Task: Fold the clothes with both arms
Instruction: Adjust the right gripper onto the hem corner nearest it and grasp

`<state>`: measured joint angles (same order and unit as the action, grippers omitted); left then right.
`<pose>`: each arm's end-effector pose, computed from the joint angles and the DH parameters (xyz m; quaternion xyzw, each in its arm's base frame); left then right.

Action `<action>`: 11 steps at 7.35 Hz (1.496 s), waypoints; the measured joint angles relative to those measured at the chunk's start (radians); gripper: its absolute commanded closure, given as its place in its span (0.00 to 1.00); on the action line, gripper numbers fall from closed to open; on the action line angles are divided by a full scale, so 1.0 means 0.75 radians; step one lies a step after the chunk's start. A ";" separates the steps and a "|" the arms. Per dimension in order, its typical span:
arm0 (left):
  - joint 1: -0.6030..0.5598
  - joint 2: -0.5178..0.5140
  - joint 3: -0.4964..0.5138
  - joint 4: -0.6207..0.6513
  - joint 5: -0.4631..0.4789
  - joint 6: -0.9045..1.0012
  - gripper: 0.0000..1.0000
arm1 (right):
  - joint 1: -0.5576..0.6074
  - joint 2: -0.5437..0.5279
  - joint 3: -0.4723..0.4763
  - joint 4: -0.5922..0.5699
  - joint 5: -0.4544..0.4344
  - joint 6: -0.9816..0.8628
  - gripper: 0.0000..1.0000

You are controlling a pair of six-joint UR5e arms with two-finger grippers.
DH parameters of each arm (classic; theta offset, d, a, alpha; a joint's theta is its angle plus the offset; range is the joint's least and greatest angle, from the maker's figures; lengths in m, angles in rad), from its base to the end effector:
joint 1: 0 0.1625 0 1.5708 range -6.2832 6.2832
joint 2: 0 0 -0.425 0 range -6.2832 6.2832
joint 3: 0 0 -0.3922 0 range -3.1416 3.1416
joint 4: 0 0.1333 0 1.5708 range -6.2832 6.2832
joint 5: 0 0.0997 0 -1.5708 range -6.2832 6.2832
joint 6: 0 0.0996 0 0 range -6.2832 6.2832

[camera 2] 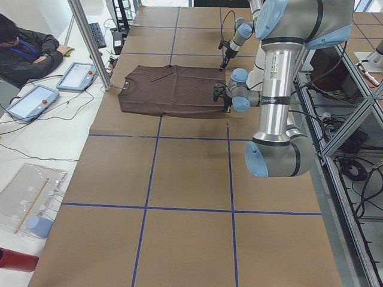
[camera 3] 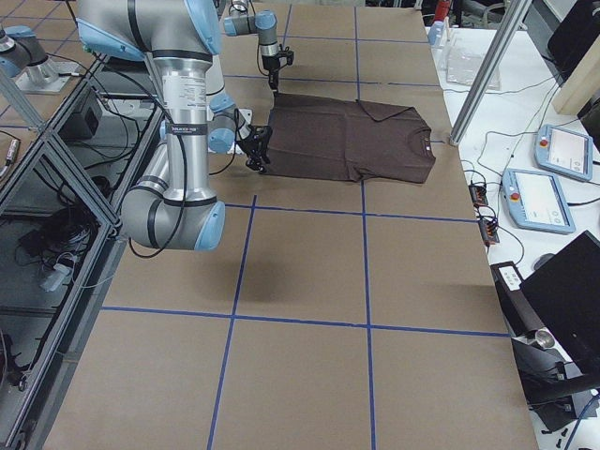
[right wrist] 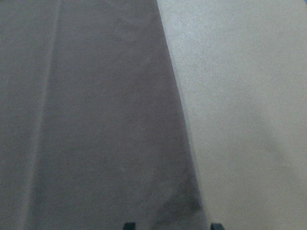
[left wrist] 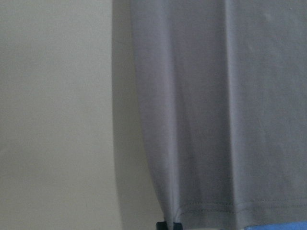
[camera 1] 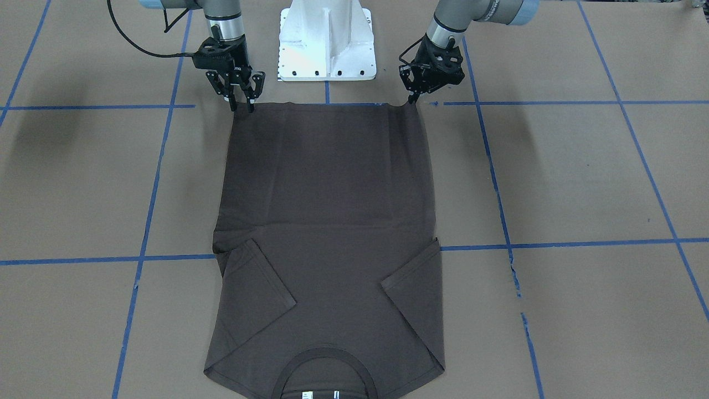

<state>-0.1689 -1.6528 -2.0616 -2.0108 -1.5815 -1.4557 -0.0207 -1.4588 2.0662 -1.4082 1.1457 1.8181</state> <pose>0.4723 -0.2147 0.3417 0.0640 0.4808 -0.0209 0.8742 -0.5078 -0.1639 0.3567 0.1447 -0.3899 0.1811 0.8912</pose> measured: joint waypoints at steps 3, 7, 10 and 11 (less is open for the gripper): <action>0.001 -0.001 -0.005 0.000 0.002 0.000 1.00 | -0.003 -0.002 0.005 0.000 0.001 0.001 0.47; 0.003 0.001 -0.016 0.001 0.002 0.000 1.00 | -0.008 -0.037 0.014 -0.004 0.008 -0.002 0.34; 0.004 0.001 -0.016 0.001 0.002 0.000 1.00 | -0.018 -0.048 0.012 -0.004 0.006 -0.001 0.37; 0.004 0.002 -0.016 0.000 0.002 0.000 1.00 | -0.020 -0.048 0.011 -0.004 0.005 0.001 0.40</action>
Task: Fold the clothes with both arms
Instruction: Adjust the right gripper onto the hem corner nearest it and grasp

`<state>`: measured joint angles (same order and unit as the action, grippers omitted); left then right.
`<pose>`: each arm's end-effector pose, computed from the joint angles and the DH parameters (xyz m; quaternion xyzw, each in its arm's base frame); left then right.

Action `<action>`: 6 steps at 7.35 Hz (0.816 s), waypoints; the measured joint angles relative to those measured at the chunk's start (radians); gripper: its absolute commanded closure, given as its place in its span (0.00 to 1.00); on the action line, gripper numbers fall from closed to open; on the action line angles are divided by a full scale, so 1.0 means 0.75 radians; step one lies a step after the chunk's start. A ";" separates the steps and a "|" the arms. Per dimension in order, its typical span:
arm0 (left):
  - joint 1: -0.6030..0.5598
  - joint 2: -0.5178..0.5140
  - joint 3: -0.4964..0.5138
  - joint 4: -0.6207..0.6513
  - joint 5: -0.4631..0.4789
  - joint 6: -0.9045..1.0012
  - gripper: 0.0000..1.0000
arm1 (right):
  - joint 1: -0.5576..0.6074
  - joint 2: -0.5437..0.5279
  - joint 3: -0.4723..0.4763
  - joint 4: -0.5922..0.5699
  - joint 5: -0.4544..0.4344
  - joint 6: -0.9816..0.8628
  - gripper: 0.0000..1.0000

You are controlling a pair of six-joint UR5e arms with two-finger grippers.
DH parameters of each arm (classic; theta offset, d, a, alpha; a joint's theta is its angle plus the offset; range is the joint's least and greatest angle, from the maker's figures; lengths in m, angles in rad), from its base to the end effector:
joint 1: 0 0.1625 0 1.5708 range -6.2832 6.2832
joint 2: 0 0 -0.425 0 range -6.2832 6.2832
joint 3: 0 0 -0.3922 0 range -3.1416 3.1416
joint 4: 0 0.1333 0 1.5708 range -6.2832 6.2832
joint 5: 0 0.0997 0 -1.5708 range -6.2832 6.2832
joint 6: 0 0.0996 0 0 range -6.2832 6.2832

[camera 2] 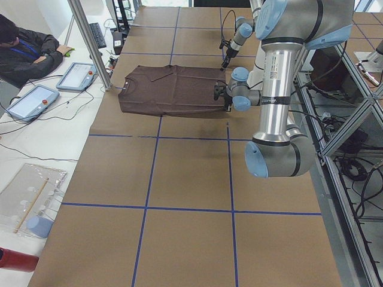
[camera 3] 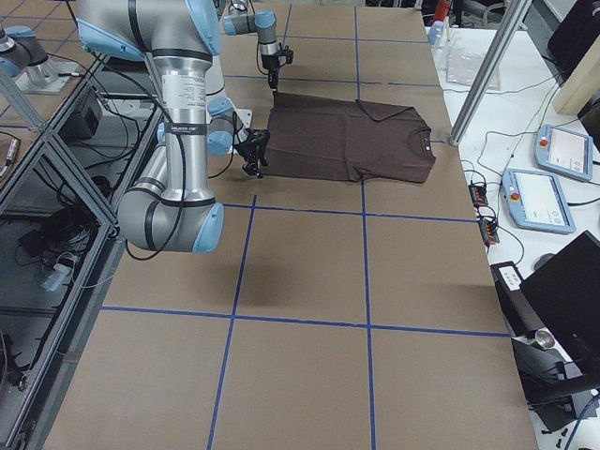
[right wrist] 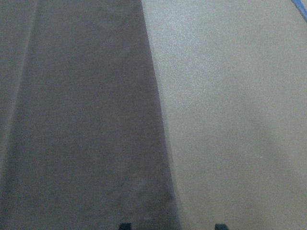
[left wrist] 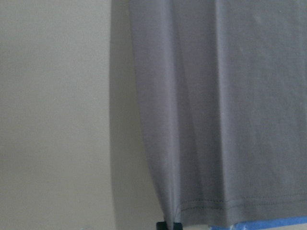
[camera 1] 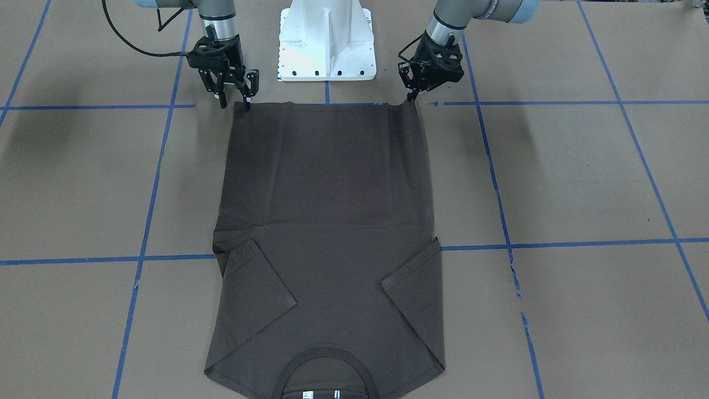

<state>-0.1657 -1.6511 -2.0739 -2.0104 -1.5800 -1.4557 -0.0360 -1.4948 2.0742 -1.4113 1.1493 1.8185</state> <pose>0.4697 -0.2128 0.3368 0.0645 0.4852 -0.0198 0.8718 -0.5013 -0.1561 0.3716 0.1432 -0.3771 0.1715 0.8988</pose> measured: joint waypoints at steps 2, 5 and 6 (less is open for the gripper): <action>0.000 0.000 0.000 0.000 0.000 0.000 1.00 | -0.004 0.001 -0.002 0.000 -0.003 0.005 0.70; 0.000 0.000 0.000 0.001 0.000 0.000 1.00 | -0.008 0.004 0.000 0.001 -0.005 0.049 1.00; 0.000 0.000 -0.001 0.001 0.000 0.000 1.00 | -0.009 0.004 0.002 0.001 -0.006 0.057 1.00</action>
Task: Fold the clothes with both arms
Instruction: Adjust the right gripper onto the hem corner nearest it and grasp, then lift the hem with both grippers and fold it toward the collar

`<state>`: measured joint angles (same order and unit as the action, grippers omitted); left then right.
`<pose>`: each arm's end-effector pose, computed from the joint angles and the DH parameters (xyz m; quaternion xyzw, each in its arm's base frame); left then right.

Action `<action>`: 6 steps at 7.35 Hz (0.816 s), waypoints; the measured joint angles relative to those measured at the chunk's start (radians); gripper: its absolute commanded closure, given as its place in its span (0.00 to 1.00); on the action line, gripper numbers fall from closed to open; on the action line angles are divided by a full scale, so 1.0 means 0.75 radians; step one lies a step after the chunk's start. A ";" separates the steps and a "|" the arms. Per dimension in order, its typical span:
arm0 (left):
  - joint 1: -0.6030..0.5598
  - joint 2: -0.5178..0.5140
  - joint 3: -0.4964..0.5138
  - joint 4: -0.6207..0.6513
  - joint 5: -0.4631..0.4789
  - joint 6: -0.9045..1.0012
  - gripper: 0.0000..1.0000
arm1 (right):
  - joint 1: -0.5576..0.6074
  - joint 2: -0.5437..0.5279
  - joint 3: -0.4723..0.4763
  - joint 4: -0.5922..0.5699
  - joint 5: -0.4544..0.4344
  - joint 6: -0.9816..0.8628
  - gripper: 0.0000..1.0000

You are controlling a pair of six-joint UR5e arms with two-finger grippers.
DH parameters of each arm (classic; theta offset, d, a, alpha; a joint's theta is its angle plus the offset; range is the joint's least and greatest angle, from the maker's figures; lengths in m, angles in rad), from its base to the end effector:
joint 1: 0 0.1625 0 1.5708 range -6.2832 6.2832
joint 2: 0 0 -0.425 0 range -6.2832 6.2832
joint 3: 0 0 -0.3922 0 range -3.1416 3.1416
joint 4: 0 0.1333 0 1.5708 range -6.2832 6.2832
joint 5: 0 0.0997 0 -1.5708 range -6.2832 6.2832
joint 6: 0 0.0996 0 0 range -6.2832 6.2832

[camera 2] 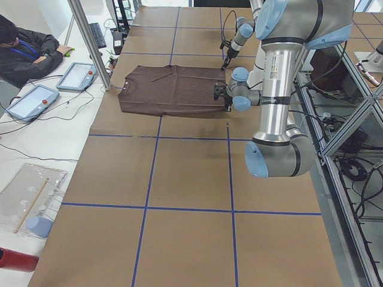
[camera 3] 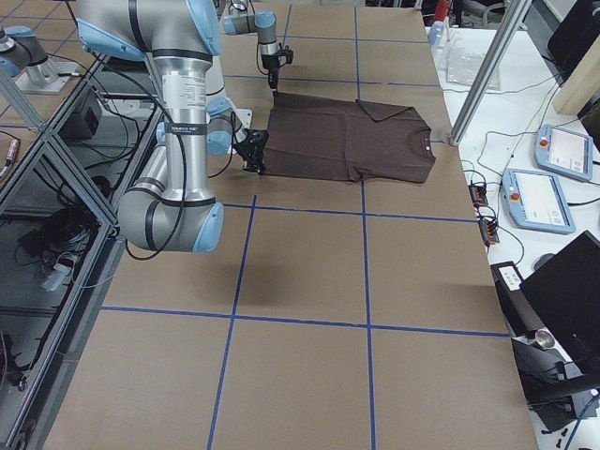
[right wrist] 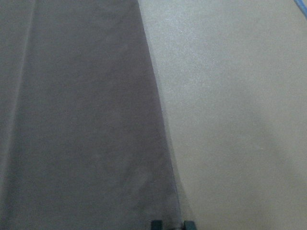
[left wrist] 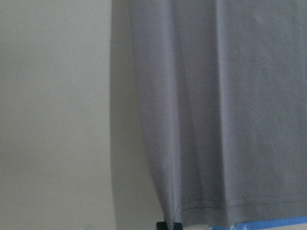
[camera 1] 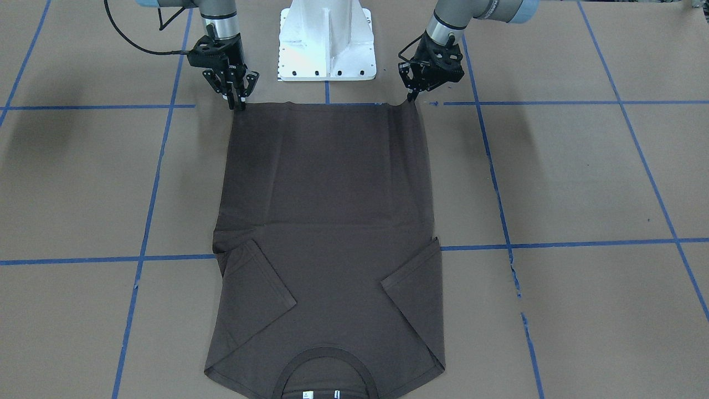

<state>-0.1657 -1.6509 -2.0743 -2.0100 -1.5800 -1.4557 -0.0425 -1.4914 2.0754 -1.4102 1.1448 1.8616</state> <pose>0.4696 -0.2128 0.3368 0.0645 0.4851 -0.0198 0.8718 -0.5027 -0.1532 0.3690 0.1352 -0.3833 0.1890 0.8939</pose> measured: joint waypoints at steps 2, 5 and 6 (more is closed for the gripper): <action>0.000 -0.001 -0.001 0.000 0.000 0.000 1.00 | 0.002 0.000 0.006 0.000 0.000 0.003 1.00; -0.001 -0.003 -0.104 0.055 -0.014 0.000 1.00 | 0.004 -0.072 0.181 -0.038 0.023 -0.004 1.00; -0.001 -0.006 -0.233 0.179 -0.043 -0.001 1.00 | -0.003 -0.106 0.328 -0.137 0.058 -0.004 1.00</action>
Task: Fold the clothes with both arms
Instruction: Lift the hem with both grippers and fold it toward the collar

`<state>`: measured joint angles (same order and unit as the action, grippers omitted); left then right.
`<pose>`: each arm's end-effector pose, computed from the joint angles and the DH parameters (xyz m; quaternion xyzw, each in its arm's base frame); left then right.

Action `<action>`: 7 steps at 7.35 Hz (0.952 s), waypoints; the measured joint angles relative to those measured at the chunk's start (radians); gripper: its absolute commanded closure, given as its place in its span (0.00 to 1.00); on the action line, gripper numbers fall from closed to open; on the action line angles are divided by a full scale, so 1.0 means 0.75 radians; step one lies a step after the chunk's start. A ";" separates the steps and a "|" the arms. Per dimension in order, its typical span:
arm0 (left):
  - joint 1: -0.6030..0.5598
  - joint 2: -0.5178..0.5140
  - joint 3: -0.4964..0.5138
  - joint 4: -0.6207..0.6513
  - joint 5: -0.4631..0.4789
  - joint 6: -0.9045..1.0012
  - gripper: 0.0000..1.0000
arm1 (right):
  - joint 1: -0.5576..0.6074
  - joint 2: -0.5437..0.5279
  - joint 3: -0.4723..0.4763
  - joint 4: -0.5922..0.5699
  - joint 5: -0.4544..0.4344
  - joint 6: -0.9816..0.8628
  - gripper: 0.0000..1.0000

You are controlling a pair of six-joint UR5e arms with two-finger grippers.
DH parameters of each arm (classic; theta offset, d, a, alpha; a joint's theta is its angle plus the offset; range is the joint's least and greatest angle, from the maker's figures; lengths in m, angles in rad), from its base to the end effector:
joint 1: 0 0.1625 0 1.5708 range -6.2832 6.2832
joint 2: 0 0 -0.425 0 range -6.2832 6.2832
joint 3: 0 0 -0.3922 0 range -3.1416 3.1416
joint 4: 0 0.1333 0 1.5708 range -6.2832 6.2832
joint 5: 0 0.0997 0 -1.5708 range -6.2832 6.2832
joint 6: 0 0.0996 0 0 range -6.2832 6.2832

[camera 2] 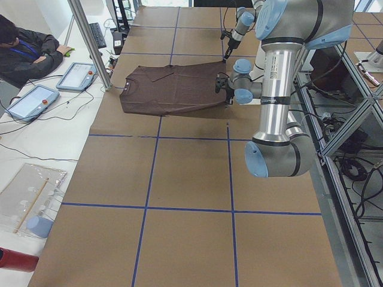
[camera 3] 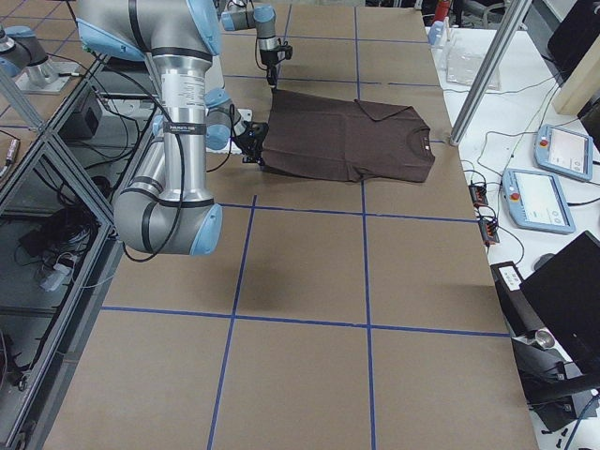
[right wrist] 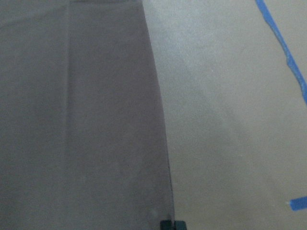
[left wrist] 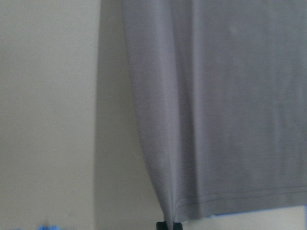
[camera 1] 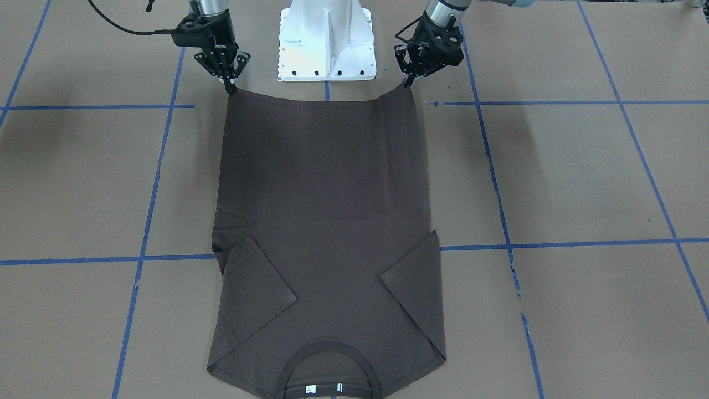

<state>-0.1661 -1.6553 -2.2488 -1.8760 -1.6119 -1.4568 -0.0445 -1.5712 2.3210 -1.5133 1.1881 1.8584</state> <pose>0.4271 -0.2026 0.2757 0.0535 0.5062 -0.0120 0.8607 -0.4297 -0.1515 0.3121 0.1088 -0.4092 0.1836 0.8871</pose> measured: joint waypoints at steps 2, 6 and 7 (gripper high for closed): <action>-0.002 -0.026 -0.349 0.361 -0.108 -0.001 1.00 | -0.031 -0.009 0.353 -0.305 0.106 0.003 1.00; -0.090 -0.200 -0.499 0.701 -0.221 0.048 1.00 | 0.105 0.101 0.537 -0.547 0.259 -0.034 1.00; -0.166 -0.250 -0.428 0.707 -0.223 0.114 1.00 | 0.206 0.169 0.481 -0.553 0.314 -0.094 1.00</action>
<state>-0.2903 -1.8425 -2.5700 -1.3457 -1.7788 -1.3710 0.1098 -1.4447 2.6817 -1.9281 1.4234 1.7880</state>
